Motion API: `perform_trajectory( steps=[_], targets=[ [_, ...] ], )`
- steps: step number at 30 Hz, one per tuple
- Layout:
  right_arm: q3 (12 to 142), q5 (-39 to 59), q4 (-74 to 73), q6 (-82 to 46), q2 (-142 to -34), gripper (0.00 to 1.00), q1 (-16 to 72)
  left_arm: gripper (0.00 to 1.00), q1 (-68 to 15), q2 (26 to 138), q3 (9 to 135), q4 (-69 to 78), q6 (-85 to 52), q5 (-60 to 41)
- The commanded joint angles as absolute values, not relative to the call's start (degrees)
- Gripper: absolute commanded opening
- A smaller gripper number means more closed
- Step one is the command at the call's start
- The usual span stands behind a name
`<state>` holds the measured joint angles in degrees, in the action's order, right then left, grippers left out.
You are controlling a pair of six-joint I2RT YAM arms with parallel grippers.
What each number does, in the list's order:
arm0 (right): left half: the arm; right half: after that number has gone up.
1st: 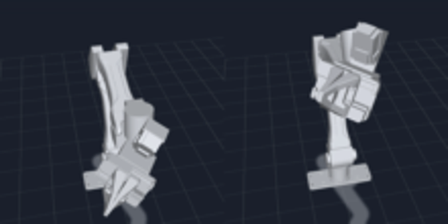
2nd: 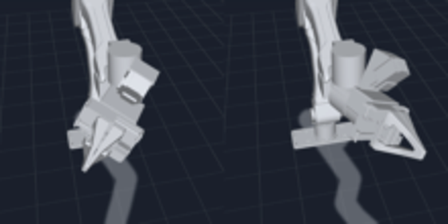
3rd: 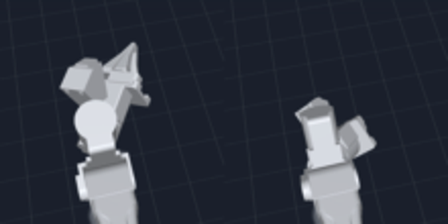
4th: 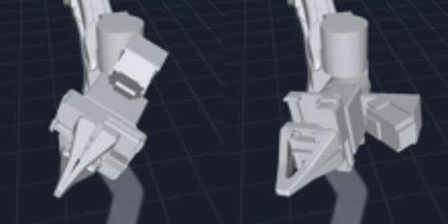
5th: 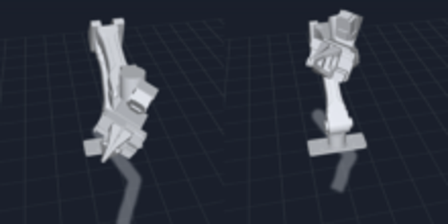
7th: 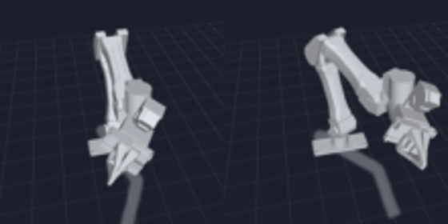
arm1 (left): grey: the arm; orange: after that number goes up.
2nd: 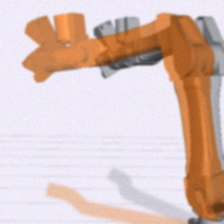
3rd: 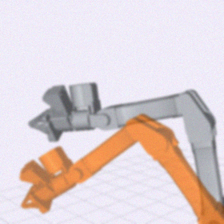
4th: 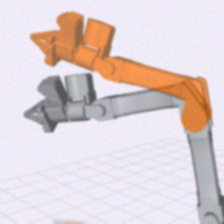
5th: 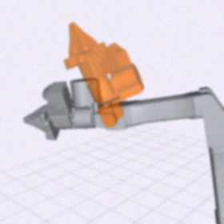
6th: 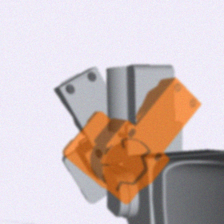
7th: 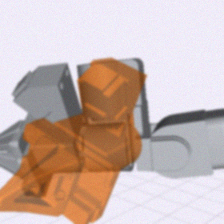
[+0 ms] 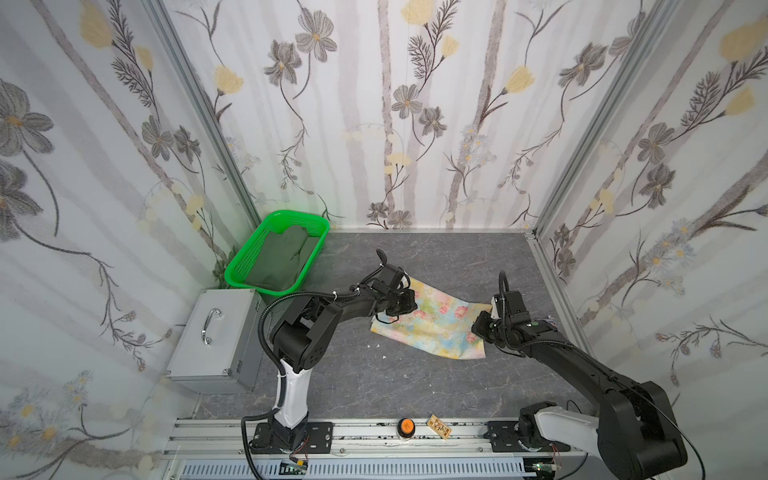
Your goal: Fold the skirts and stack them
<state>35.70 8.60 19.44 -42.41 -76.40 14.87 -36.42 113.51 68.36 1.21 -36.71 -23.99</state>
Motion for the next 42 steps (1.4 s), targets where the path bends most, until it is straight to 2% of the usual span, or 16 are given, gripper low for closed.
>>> perform_trajectory(
  steps=[1, 9, 20, 35, 42],
  targets=[
    [37.6, 5.7, 26.3, -41.0, -74.4, 0.00, 13.8, 0.00, -36.0, 112.5, 67.0, 1.5, -35.3, -22.8],
    [41.7, 3.6, 35.2, -38.5, -70.2, 0.00, 11.9, 0.00, -36.1, 114.2, 66.2, 1.7, -34.2, -21.9],
    [48.4, 2.4, 40.7, -35.8, -70.1, 0.00, 11.2, 0.00, -42.2, 116.5, 66.0, 5.0, -38.1, -21.6],
    [57.1, 2.7, 44.6, -30.5, -79.0, 0.00, 11.2, 0.00, -47.4, 118.1, 64.7, 15.6, -46.1, -23.7],
    [63.1, 1.6, 44.7, -29.2, -85.5, 0.00, 14.8, 0.00, -48.0, 118.4, 64.5, 16.2, -46.4, -23.4]
  ],
)
